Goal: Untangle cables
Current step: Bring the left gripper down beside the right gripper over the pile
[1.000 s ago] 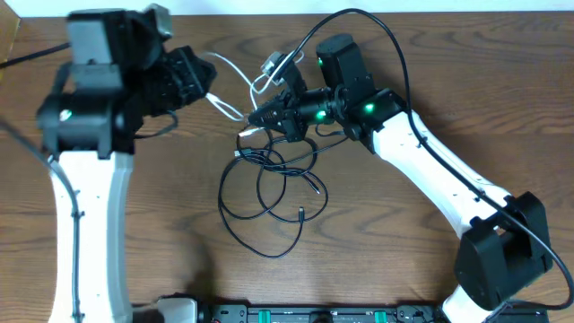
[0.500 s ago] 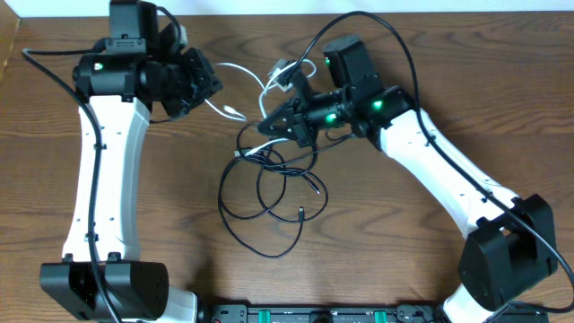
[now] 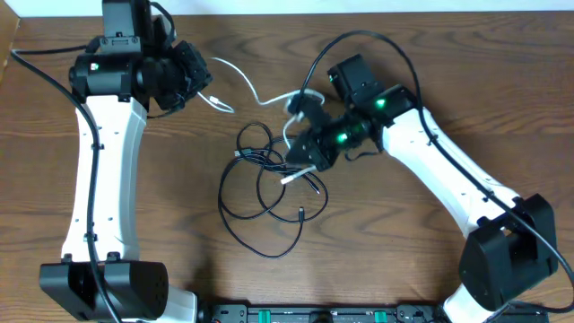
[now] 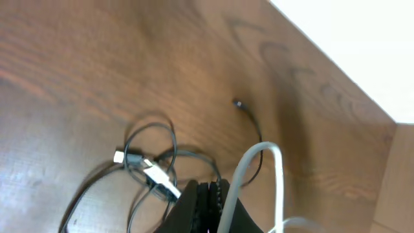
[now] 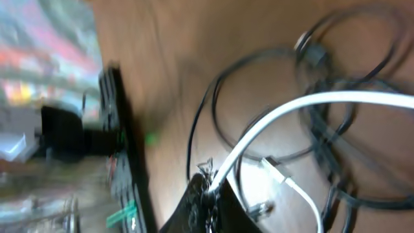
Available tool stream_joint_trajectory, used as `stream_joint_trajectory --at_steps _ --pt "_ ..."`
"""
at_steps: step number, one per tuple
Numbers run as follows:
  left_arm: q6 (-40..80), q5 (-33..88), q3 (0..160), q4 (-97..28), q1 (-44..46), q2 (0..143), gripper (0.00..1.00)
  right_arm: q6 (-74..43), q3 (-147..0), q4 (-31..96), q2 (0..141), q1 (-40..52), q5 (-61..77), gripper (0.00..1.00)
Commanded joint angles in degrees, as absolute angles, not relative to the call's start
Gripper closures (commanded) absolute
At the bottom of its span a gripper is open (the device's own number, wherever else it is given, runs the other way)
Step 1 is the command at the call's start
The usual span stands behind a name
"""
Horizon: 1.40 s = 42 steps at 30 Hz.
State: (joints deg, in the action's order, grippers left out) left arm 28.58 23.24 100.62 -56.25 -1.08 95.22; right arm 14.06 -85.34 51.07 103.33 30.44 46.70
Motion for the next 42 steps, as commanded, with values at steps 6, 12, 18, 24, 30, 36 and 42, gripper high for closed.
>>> stream_joint_trajectory --at_steps 6,12,18,24,30,36,42 --pt "31.8 16.9 100.5 -52.3 -1.2 95.2 0.93 38.4 -85.5 62.0 101.9 37.0 47.9 0.99" --pt "31.8 16.9 100.5 -54.3 -0.9 95.3 0.93 34.4 -85.5 54.8 101.9 38.2 52.8 0.99" --pt "31.8 17.1 100.5 -59.4 -0.6 95.3 0.92 14.5 -85.5 37.3 101.9 34.9 52.4 0.99" --pt "35.5 17.5 100.5 -62.8 1.4 95.3 0.92 6.4 -85.5 26.4 101.9 33.8 52.4 0.99" --pt "36.8 20.3 100.5 -64.0 4.5 95.3 0.92 4.0 -85.5 22.2 101.9 34.6 51.5 0.93" --pt "36.8 20.5 100.5 -64.7 7.1 95.3 0.92 3.4 -85.5 21.6 101.9 34.6 51.0 0.88" --pt "37.0 20.5 100.5 -64.6 8.9 95.3 0.92 3.2 -85.5 21.2 101.9 35.1 50.9 0.85"
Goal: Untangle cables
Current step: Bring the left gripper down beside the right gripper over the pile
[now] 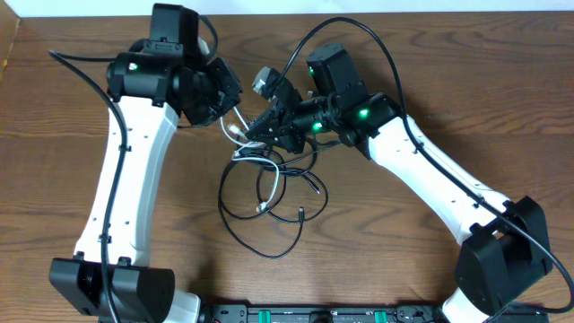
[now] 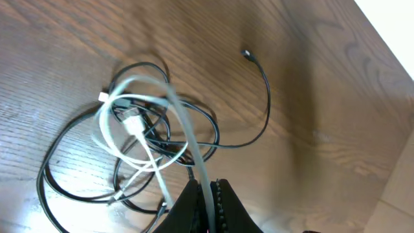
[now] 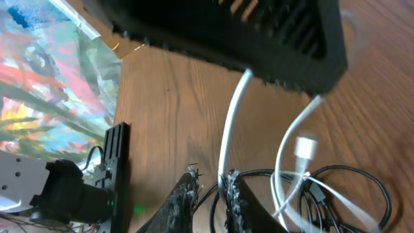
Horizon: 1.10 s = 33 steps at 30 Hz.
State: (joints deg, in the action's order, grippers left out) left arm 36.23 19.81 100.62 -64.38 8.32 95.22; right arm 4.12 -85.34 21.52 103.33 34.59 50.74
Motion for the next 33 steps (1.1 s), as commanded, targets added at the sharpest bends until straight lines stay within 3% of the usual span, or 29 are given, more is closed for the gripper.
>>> stream_joint_trajectory --at_steps 1,9,21,23,28,33 --pt "37.2 20.5 100.5 -64.6 8.9 95.3 0.92 3.2 -85.5 21.2 101.9 35.1 50.9 0.85" --pt "41.5 20.5 100.5 -64.2 8.8 95.3 0.92 3.2 -85.5 21.1 101.9 35.1 50.3 0.70" --pt "42.3 23.6 100.5 -64.3 8.9 95.3 0.92 0.2 -85.5 18.5 102.0 38.4 37.0 0.69" --pt "42.3 23.6 100.5 -64.3 9.0 95.3 0.92 -2.5 -85.5 18.4 102.0 38.9 33.1 0.73" --pt "42.3 21.9 100.5 -64.2 9.0 95.3 0.92 -9.7 -85.3 20.0 102.1 39.2 24.3 0.96" --pt "42.3 16.6 100.5 -64.3 9.0 95.3 0.69 -12.0 -85.3 24.4 102.3 39.2 19.4 0.99"
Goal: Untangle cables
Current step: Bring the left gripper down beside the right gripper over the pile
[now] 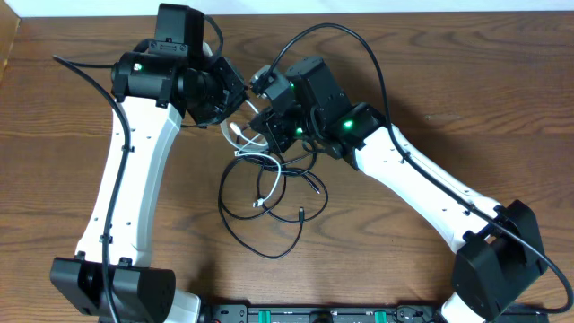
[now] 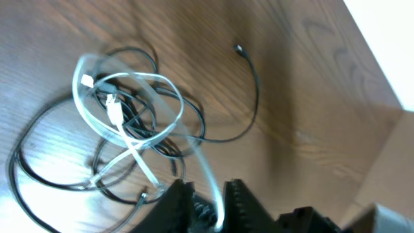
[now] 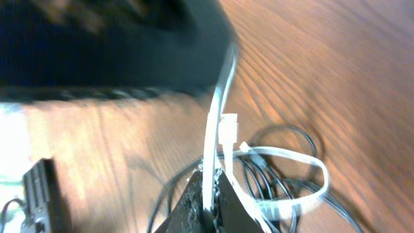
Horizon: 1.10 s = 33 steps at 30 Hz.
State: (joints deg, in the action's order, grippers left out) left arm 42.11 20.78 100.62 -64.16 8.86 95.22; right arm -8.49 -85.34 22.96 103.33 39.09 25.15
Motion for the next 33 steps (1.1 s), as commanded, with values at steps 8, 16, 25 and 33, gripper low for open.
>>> stream_joint_trajectory --at_steps 8,16,25,33 --pt "42.1 10.5 100.5 -64.3 8.8 95.3 0.59 -11.7 -84.5 27.4 106.1 39.4 19.4 0.99" --pt "39.7 9.4 100.5 -64.8 6.9 95.3 0.59 -2.2 -84.5 28.3 110.9 39.9 23.8 0.86" --pt "38.2 9.4 100.5 -65.6 5.4 95.3 0.59 10.1 -84.5 31.1 112.5 42.0 23.9 0.45" --pt "38.1 9.4 100.5 -65.6 5.4 95.3 0.59 11.9 -84.5 29.6 118.4 42.3 23.9 0.43"
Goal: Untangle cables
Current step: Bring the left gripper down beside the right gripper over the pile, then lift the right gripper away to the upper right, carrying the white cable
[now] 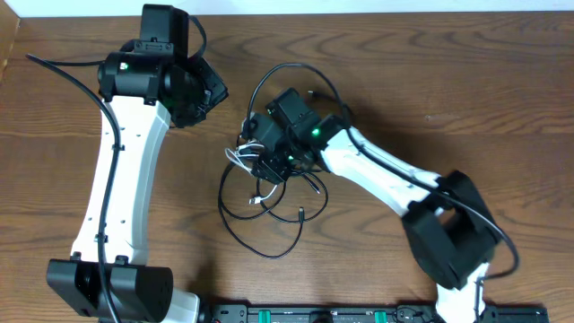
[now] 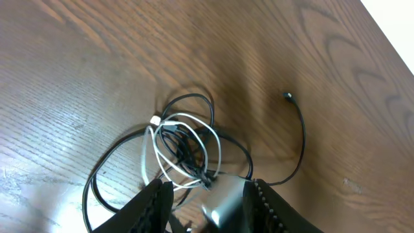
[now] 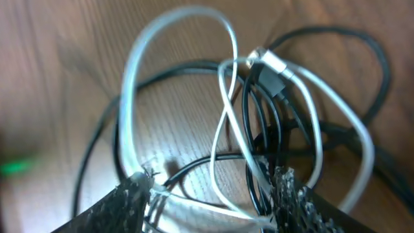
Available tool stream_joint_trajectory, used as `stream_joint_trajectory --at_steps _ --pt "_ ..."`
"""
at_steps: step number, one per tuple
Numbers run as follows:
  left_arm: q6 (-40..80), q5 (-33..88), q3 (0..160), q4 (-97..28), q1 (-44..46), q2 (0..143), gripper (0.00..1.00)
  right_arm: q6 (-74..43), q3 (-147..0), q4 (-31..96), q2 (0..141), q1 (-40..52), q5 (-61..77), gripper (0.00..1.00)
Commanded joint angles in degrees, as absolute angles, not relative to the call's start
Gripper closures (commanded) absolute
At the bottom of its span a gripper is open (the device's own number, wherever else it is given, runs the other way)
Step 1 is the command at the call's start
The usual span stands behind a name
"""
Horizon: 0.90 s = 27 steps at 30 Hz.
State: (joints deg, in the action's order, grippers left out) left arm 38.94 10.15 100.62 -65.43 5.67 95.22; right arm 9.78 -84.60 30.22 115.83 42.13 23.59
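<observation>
A white cable [image 1: 235, 154] and a black cable [image 1: 223, 193] lie heaped together mid-table. My right gripper [image 1: 256, 160] is down on the heap's upper left. It is open, and in the right wrist view [image 3: 210, 186] strands of white cable [image 3: 126, 116] and black cable [image 3: 249, 110] run between its fingers. My left gripper [image 1: 208, 92] hangs open up and to the left, holding nothing. Its wrist view [image 2: 207, 194] looks down on the white loops [image 2: 155, 144], the black loop [image 2: 97, 184] and a free black plug [image 2: 288, 97].
The brown wooden table [image 1: 466, 99] ends at a white edge along the back. A black equipment rail [image 1: 314, 315] runs along the front edge. The right arm's own black lead [image 1: 296, 67] arches over the heap.
Both grippers have opened and let go of the white cable, which now lies on the heap. The left gripper has moved away up-left. The right gripper has come down onto the tangle.
First both grippers were shut on the white cable, the left far out to the left, the cable stretched between them. Then they stood close together above the heap, the cable looping down. Then the left jaws had parted. Now both are open and the cable rests on the pile.
</observation>
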Motion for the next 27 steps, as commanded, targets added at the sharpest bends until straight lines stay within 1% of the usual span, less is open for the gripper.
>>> stream_joint_trajectory --at_steps 1,3,4,5,9,12,14,15,21,27 --pt "38.1 9.4 100.5 -65.6 5.4 95.3 0.59 11.9 -84.5 28.9 119.0 42.3 23.9 0.43" --pt "38.1 9.4 100.5 -65.6 5.4 95.3 0.59 11.9 -84.5 27.2 120.1 42.5 23.9 0.43" --pt "38.1 9.4 100.5 -65.6 5.4 95.3 0.59 11.9 -84.5 26.4 120.4 42.5 23.9 0.44" --pt "38.1 9.4 100.5 -65.6 5.4 95.3 0.59 11.9 -84.5 25.7 120.7 42.5 23.9 0.48" --pt "38.1 9.4 100.5 -65.8 5.4 95.3 0.59 11.8 -84.6 23.8 120.6 42.3 23.9 0.67" --pt "38.2 9.4 100.5 -66.0 5.4 95.3 0.59 9.3 -84.8 22.9 120.4 42.0 23.9 0.82" --pt "38.2 9.4 100.5 -66.0 5.4 95.3 0.59 7.0 -85.3 23.3 119.7 41.7 23.9 0.96" --pt "38.2 9.4 100.5 -66.0 5.4 95.3 0.59 5.8 -85.5 23.6 119.1 41.4 24.2 0.99" --pt "38.1 9.4 100.5 -66.2 5.4 95.3 0.59 -1.8 -86.5 24.4 110.0 37.3 24.2 0.99" --pt "38.1 9.4 100.5 -66.2 5.4 95.3 0.59 -5.6 -86.7 23.3 95.5 29.5 24.1 0.99"
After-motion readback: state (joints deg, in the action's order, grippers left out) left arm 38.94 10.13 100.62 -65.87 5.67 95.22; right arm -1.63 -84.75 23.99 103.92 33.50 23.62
